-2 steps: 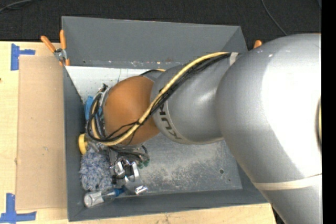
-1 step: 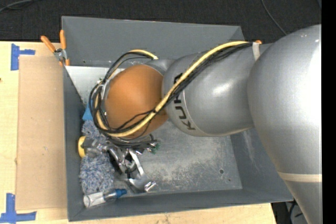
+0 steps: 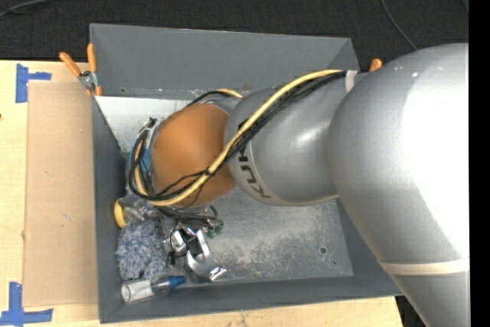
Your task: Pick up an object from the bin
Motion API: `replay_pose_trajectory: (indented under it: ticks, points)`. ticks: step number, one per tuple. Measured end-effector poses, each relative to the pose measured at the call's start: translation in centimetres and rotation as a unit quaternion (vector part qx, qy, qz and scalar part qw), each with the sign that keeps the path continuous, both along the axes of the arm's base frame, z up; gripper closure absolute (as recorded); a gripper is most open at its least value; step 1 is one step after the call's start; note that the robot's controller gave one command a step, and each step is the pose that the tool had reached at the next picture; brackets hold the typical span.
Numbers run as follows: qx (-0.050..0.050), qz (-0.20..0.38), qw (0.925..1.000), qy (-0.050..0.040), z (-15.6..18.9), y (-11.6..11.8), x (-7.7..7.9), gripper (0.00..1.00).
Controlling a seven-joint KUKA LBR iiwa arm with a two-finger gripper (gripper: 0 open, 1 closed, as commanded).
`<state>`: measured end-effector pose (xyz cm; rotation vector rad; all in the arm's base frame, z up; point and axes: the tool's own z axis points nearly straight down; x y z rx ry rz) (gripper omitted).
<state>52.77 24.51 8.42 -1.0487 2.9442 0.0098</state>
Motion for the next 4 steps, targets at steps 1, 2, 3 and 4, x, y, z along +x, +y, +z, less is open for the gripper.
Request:
replay_pose_trajectory:
  ticks: [1, 2, 3, 4]
  points:
    - [-0.007, 0.316, 0.9488, -0.0051, -1.0, -0.1, 1.5, 1.0]
    - [-0.007, 0.325, 0.9458, -0.0034, -1.1, -0.1, 1.6, 1.0]
    - [-0.006, 0.323, 0.9463, -0.0027, -0.5, -0.1, 1.5, 1.0]
    - [-0.005, 0.322, 0.9466, -0.0036, 0.6, 0.0, 1.5, 1.0]
